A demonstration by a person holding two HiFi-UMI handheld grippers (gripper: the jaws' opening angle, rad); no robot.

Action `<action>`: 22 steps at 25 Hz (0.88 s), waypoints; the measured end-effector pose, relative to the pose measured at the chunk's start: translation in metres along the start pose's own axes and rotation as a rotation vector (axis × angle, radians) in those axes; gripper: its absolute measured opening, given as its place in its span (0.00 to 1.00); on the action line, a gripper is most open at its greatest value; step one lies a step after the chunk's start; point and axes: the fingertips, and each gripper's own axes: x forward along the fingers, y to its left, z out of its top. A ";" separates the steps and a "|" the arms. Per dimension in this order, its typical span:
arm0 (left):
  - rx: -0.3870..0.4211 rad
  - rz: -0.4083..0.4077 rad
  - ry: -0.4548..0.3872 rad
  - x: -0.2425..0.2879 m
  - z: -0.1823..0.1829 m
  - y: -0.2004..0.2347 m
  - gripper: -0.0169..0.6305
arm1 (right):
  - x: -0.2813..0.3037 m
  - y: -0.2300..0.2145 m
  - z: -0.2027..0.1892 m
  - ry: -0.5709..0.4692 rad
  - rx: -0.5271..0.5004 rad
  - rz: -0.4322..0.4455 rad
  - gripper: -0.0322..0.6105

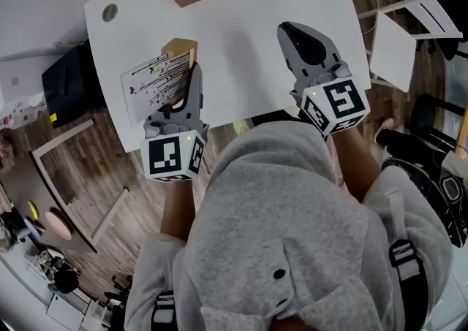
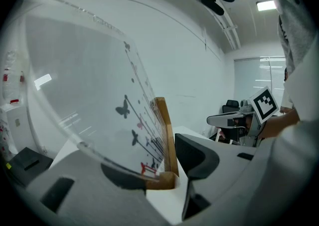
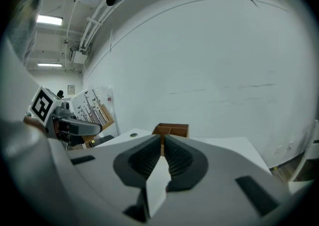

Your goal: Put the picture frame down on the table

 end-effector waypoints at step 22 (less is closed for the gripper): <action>0.004 0.004 0.173 0.087 -0.061 0.017 0.33 | 0.046 -0.040 -0.045 0.111 0.067 0.016 0.11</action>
